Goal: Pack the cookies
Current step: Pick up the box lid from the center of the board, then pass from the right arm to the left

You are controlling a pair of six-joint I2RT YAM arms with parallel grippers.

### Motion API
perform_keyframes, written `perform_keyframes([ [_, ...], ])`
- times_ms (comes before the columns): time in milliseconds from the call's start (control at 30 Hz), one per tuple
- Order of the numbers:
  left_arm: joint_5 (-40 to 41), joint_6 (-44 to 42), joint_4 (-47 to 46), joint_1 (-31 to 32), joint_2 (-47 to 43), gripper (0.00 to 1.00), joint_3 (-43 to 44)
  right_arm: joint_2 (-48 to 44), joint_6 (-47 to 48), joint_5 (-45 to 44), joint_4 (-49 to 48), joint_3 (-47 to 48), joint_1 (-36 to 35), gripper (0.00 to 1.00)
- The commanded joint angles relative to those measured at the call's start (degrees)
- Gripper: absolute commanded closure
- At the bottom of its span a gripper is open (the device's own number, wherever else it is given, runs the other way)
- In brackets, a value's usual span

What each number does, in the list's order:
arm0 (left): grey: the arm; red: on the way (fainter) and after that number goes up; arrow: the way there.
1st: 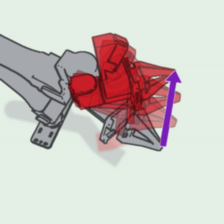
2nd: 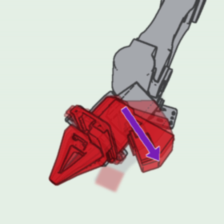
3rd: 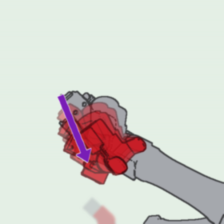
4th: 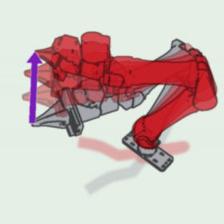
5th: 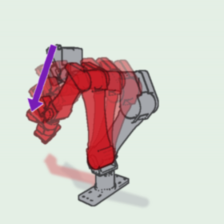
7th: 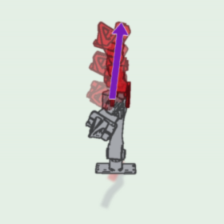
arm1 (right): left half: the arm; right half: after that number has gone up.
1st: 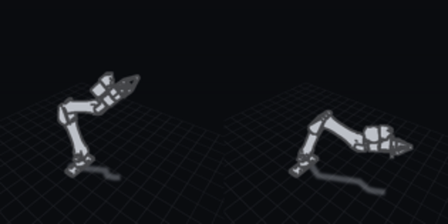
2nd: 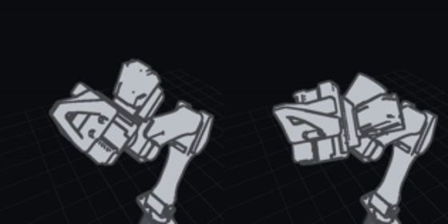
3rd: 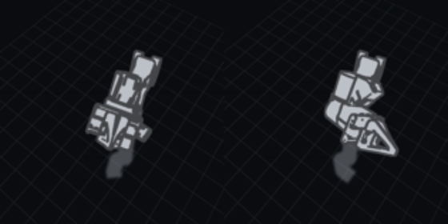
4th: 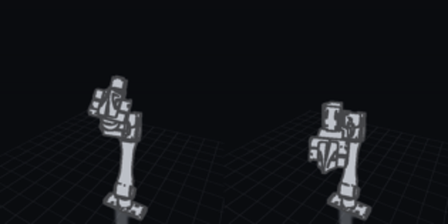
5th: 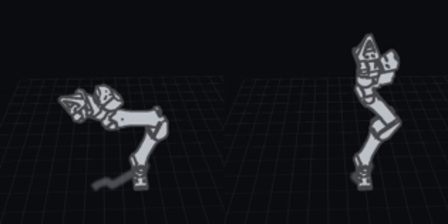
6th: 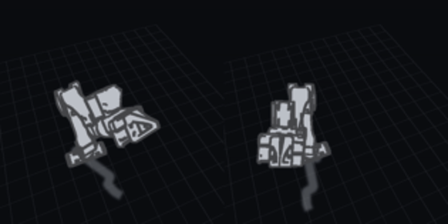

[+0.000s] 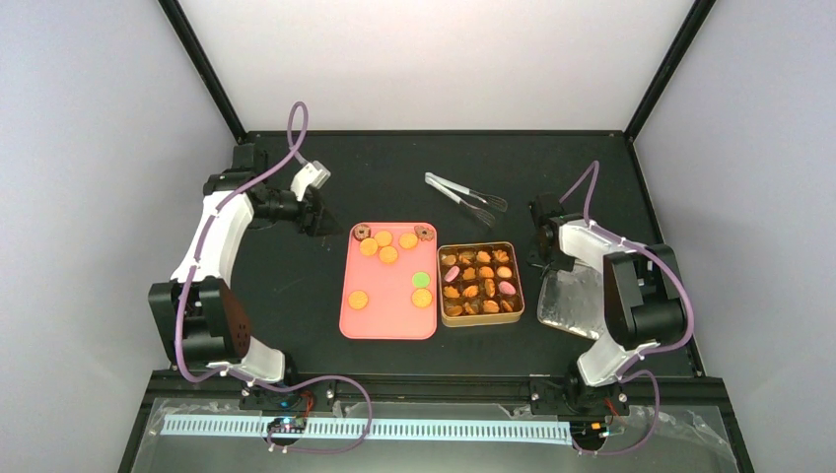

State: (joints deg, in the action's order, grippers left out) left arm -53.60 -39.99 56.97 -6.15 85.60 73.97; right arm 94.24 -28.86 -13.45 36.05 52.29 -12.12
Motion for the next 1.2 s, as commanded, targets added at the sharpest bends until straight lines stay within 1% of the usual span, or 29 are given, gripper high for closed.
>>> perform_keyframes([
  [0,-1.5,0.7,-0.8,2.0,-1.5,0.22,0.6,-2.2,-1.5,1.4,-0.9,1.0,0.2,0.99],
  [133,-1.9,1.8,-1.5,4.1,-1.8,0.22,0.9,-8.2,-0.7,-1.0,2.4,4.0,0.3,0.99],
  [267,-3.3,3.2,-1.6,6.3,-1.2,0.22,2.3,-16.1,0.7,1.7,6.5,9.7,0.2,0.99],
  [433,-6.3,6.0,-3.4,9.3,-0.4,0.21,3.7,-22.7,2.8,9.9,9.9,18.8,0.2,0.99],
  [600,-10.0,6.4,-5.6,12.1,-1.0,0.19,4.9,-26.2,5.0,21.9,10.5,24.7,-0.1,0.99],
  [767,-12.3,-0.4,0.2,14.5,1.1,0.19,11.1,-27.7,6.8,35.5,8.2,27.0,-1.5,0.99],
  [833,-13.0,-3.0,1.9,15.1,1.4,0.19,12.6,-28.0,7.1,39.4,7.2,27.3,-2.7,0.99],
  [933,-13.2,-7.3,4.0,16.4,1.7,0.18,14.4,-28.0,7.7,48.1,4.3,26.8,-4.9,0.99],
  [1067,-13.0,-17.0,10.9,18.4,3.2,0.18,19.1,-27.9,4.8,63.5,-5.7,22.7,-7.6,0.99],
  [1167,-12.8,-26.8,17.8,19.6,3.9,0.17,23.0,-28.0,5.1,70.0,-10.3,20.8,-11.3,0.99],
])
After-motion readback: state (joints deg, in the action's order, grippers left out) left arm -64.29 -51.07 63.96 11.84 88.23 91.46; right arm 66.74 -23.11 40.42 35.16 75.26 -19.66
